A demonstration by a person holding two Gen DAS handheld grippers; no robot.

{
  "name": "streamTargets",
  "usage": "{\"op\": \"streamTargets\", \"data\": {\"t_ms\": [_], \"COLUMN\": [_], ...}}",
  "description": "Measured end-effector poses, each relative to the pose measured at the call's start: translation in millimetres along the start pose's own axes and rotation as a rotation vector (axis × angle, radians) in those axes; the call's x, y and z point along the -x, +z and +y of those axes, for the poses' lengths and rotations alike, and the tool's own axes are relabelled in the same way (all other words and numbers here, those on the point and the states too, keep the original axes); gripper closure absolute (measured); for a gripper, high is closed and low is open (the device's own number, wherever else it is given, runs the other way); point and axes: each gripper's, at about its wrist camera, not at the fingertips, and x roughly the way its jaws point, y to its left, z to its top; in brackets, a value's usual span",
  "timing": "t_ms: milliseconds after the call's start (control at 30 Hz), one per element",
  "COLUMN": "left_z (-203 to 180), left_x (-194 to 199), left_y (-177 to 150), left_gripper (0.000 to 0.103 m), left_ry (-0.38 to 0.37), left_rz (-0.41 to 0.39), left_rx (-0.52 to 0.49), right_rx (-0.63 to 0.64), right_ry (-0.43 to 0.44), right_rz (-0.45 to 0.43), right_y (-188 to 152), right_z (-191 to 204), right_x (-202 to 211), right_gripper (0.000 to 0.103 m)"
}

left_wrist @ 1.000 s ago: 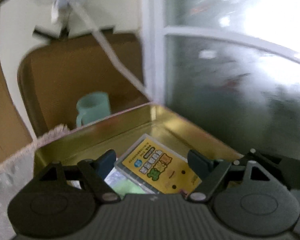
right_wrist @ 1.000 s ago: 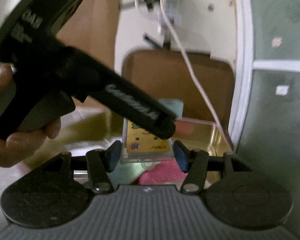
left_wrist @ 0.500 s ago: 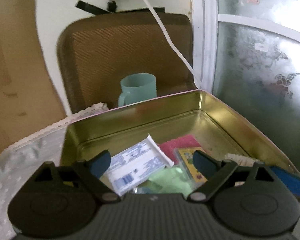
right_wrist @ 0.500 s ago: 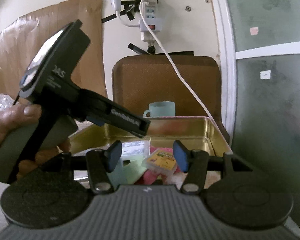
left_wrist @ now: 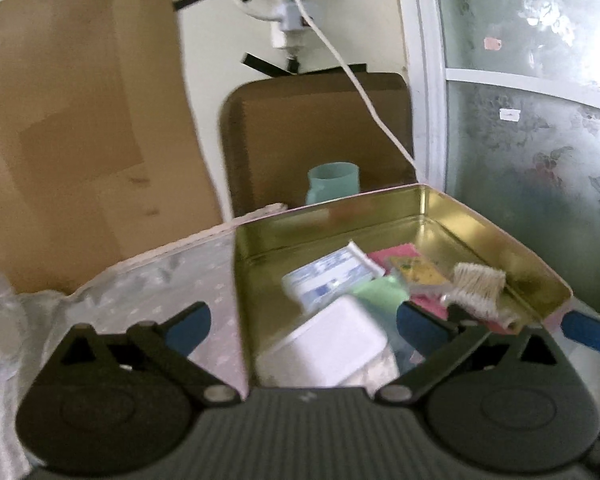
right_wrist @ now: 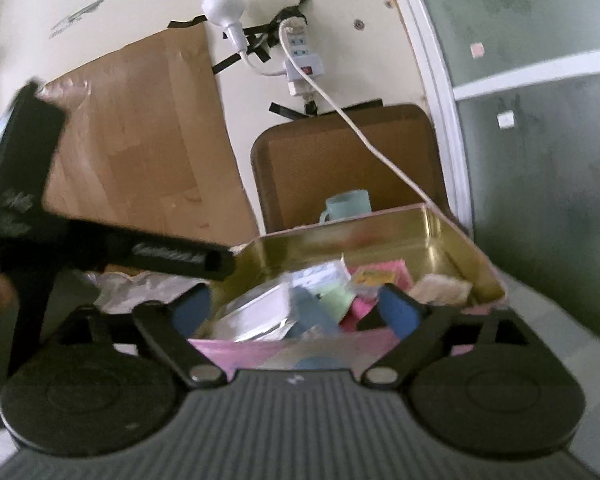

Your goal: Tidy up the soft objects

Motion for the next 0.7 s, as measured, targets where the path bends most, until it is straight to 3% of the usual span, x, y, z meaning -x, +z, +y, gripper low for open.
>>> {"op": "streamTargets", "data": {"t_ms": [267, 467, 700], "left_z": [24, 42, 54], "left_x": [54, 74, 93], "left_y": [-32, -52, -74], "left_gripper": [0.000, 0.000, 0.000], "left_ry": [0.033, 0.013, 0.066], "left_rz": [-0.020, 0.010, -0.001], "left_rx": [0.019, 0.069, 0.077], "right_rx": [-0.091, -0.071, -0.105], "right_ry": [0.031, 0.025, -0.048], "right_rz": [0.105, 0.117, 0.094], "right_y": [-10, -22, -33], "right_z": [23, 47, 56], "right_x": [16, 33, 46], "right_gripper": [0.000, 0.000, 0.000]}}
